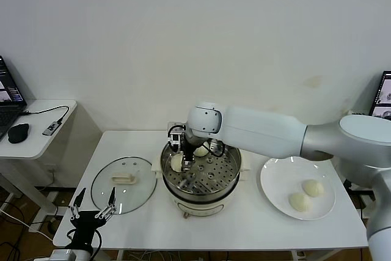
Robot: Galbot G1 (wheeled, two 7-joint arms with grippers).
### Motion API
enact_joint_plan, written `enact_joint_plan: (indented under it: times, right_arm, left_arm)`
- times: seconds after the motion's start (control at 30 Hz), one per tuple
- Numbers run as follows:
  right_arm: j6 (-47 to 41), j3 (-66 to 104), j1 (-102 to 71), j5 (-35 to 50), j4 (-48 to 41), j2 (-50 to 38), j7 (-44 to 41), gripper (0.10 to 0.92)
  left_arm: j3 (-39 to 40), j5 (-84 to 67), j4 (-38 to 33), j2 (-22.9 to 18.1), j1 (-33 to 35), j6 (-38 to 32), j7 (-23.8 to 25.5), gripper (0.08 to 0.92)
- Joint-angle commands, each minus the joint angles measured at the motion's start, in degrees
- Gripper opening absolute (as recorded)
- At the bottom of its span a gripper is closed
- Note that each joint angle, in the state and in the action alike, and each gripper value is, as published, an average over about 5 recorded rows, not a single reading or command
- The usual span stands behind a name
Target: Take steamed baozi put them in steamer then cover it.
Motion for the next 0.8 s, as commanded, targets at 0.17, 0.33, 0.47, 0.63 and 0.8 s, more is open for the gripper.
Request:
enact_joint_plan:
  times: [0.17, 0.33, 0.47, 0.63, 0.8]
  right_arm:
    - [6.0, -0.8, 11.1, -4.3, 9.6, -16.7, -13.8, 0.822]
    - [12.5, -1.7, 12.5, -9.0, 15.3, -27.0, -18.1, 0.823]
    - [17.2, -1.2, 11.6, -13.8, 18.5, -36.0, -21.2, 0.823]
    - [21.1, 2.7, 7.0, -19.3, 21.1, -45.2, -24.0, 0.823]
    - [23.7, 11.5, -4.8, -25.0, 21.4, -51.6, -24.0, 0.823]
  left_arm:
    - [0.3, 0.0, -0.2, 0.3, -0.5, 0.4, 0.0, 0.823]
    - [0.7, 0.0, -0.2, 0.5, -0.6, 0.5, 0.0, 0.823]
    - [1.2, 0.2, -0.3, 0.6, -0.5, 0.6, 0.0, 0.823]
    - [1.3, 0.3, 0.1, 1.0, -0.3, 0.6, 0.0, 0.823]
    - [1.4, 0.3, 0.3, 1.2, 0.0, 0.5, -0.1, 0.823]
